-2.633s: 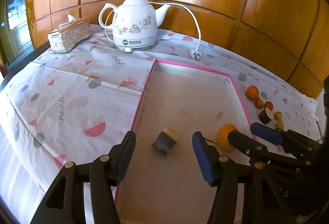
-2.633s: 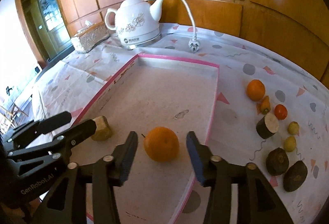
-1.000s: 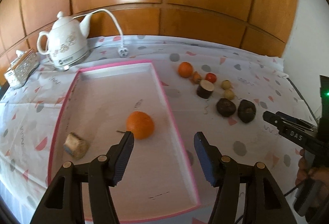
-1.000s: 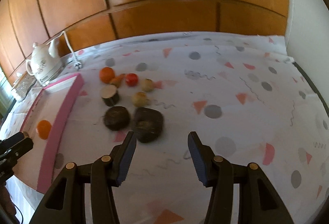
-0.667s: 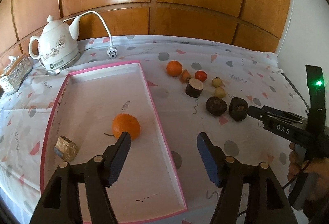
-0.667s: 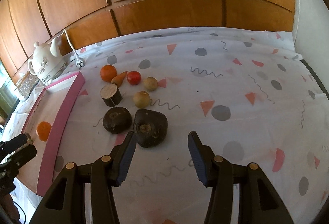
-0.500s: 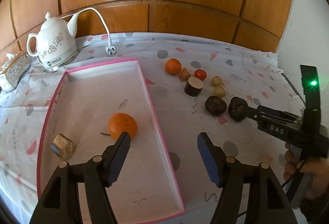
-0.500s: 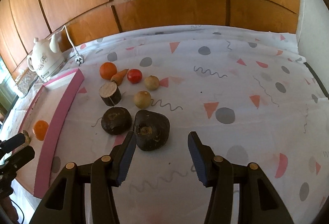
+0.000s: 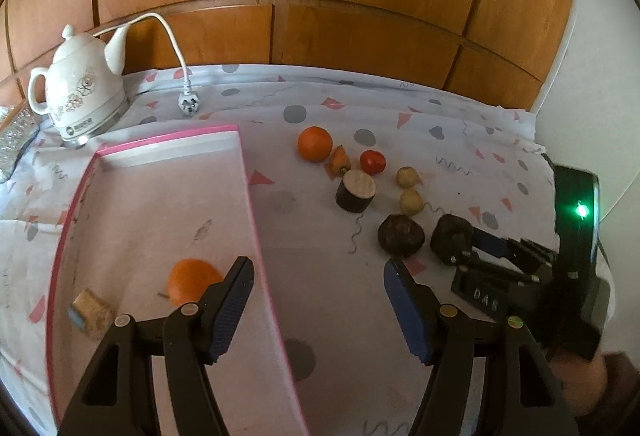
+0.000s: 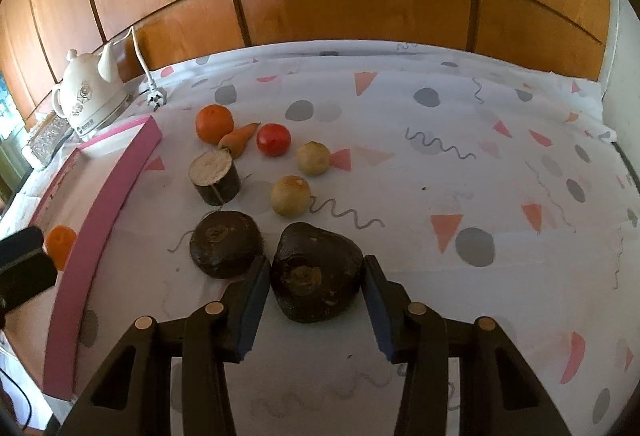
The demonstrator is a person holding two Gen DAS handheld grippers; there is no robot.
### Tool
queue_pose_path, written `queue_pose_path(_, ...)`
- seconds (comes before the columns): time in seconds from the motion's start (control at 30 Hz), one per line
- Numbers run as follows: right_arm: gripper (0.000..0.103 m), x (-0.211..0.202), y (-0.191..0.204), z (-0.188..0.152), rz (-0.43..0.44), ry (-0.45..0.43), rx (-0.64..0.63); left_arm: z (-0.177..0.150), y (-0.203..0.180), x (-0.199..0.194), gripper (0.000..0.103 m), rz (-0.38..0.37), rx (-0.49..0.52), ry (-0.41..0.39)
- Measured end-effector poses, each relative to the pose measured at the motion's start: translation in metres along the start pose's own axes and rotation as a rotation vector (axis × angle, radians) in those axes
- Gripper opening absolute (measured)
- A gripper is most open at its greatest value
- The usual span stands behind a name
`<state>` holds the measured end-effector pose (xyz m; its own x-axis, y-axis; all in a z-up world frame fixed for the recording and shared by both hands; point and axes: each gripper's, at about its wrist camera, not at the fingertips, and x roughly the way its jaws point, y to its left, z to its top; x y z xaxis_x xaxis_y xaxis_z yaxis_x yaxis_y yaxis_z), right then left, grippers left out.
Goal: Organize fruits
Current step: 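Grasp the large dark beet with the right tool while the left tool grasps a wooden log slice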
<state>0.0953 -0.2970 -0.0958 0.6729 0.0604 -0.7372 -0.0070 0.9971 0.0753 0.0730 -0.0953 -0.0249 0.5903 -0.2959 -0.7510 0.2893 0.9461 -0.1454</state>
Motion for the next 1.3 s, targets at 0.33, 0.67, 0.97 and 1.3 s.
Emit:
queue_pose_path(0.33, 0.047, 0.003, -0.014, 0.003, -0.049, -0.029, 0.021, 0.030, -0.013, 0.038, 0.068, 0.004, -0.041, 0.037)
queue_pose_path(0.67, 0.045, 0.010, -0.025, 0.005, -0.062, -0.008, 0.072, 0.056, -0.024, 0.085, 0.068, 0.001, -0.068, 0.097)
queue_pose_path(0.97, 0.046, 0.010, -0.025, 0.005, -0.058, -0.016, 0.077, 0.063, -0.027, 0.123, 0.049, 0.007, -0.093, 0.159)
queue_pose_path(1.3, 0.046, 0.012, -0.026, 0.003, -0.055, -0.014, 0.077, 0.045, -0.020, 0.107, 0.039, -0.057, -0.116, 0.158)
